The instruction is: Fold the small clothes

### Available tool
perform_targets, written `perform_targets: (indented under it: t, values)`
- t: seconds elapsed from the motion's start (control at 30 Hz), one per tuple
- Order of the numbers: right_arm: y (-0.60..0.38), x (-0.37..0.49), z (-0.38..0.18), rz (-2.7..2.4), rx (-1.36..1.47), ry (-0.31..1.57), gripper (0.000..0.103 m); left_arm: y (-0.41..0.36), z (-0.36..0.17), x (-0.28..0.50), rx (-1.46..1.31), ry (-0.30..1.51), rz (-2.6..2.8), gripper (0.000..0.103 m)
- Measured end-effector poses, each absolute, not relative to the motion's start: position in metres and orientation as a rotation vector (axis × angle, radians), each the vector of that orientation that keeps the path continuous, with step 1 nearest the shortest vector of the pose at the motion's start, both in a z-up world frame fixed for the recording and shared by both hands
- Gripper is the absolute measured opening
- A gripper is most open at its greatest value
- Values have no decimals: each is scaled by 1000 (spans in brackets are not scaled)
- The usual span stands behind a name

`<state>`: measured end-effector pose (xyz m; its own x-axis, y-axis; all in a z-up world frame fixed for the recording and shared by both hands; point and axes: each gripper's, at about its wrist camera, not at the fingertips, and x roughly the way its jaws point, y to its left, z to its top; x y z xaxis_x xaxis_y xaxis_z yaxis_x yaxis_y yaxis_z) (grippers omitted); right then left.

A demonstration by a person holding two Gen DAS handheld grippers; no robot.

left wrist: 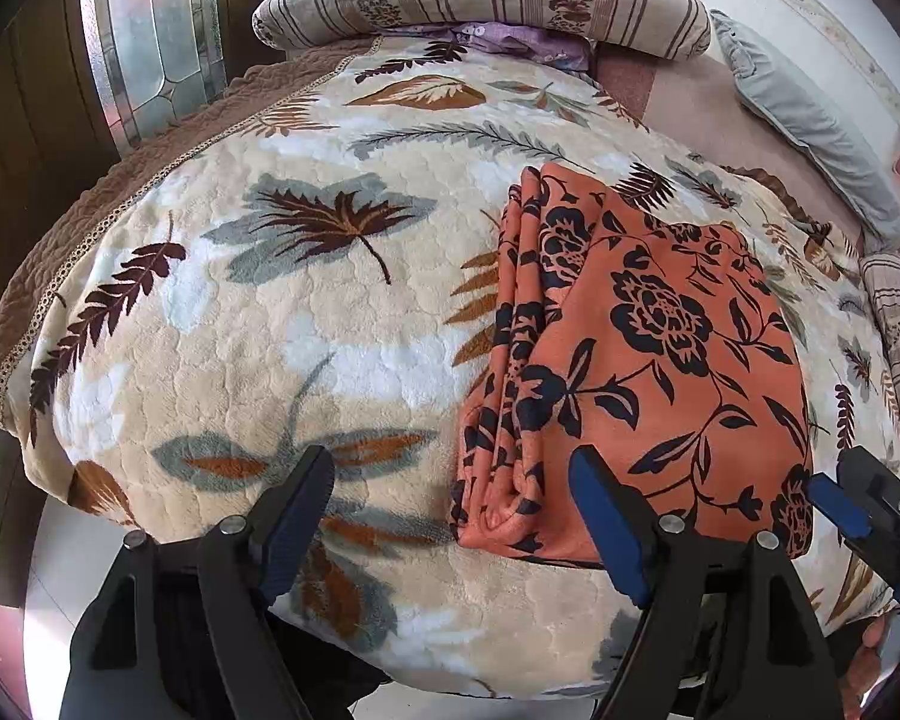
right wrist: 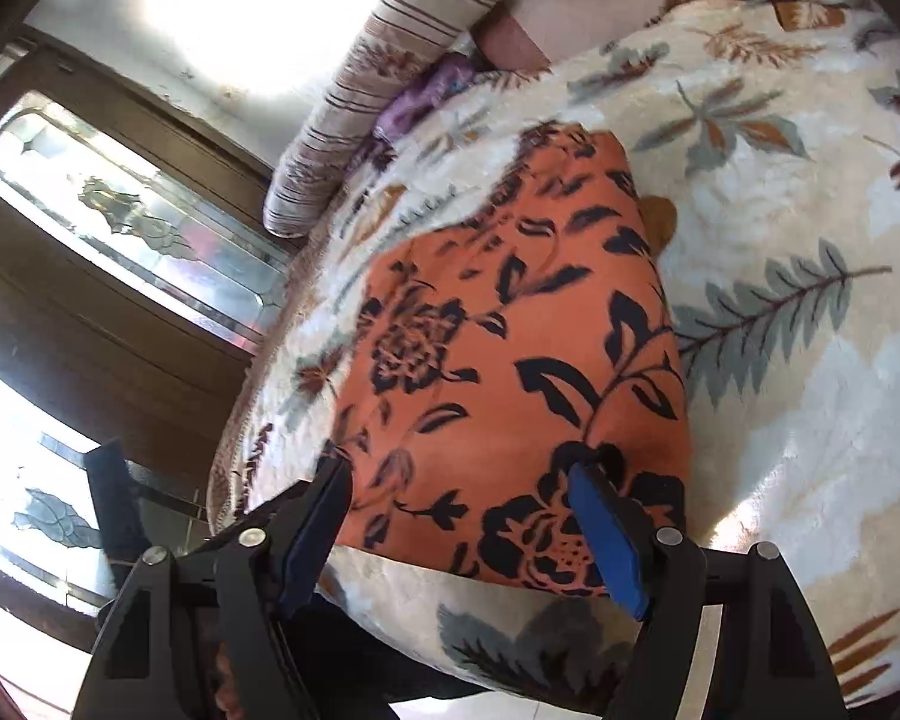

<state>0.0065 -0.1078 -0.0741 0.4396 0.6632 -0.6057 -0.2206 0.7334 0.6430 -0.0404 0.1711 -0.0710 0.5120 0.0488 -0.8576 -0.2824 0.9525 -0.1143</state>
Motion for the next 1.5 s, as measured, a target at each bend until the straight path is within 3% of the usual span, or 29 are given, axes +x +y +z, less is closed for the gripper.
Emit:
perform_targets:
  t: [0.17, 0.43, 0.77, 1.03, 1.07, 1.1, 1.23, 1.3, 1.37, 1.47, 1.5]
  values:
    - [-105, 11, -100, 588, 509, 1031, 82, 171, -78, -36, -248, 1042, 201, 81]
    - [-133, 13, -65, 586, 551, 926, 81, 175, -66, -19, -279, 1006, 180, 81]
    - [-174, 86, -103, 502, 667, 1020, 81, 180, -89, 30, -415, 1061, 57, 85]
    - [-153, 162, -141, 535, 765, 1133, 81, 165, -89, 14, -320, 1014, 78, 85]
    - [-150, 167, -142, 563, 777, 1133, 65, 160, -89, 13, -280, 1016, 71, 85]
    - [-144, 169, -138, 591, 750, 1123, 38, 153, -95, 15, -226, 1037, 78, 85]
    - [-104, 142, -85, 473, 309, 966, 33, 163, -113, 16, -272, 1060, 100, 92]
    - [-81, 137, -90, 421, 101, 959, 33, 162, -113, 16, -263, 1057, 97, 93]
    - [-94, 147, -106, 411, 220, 1021, 40, 159, -111, 15, -234, 1050, 106, 93]
    - [-129, 137, -102, 488, 512, 1018, 74, 161, -113, 16, -252, 1043, 96, 93]
    - [-137, 129, -98, 516, 570, 1009, 74, 162, -113, 15, -255, 1039, 94, 94]
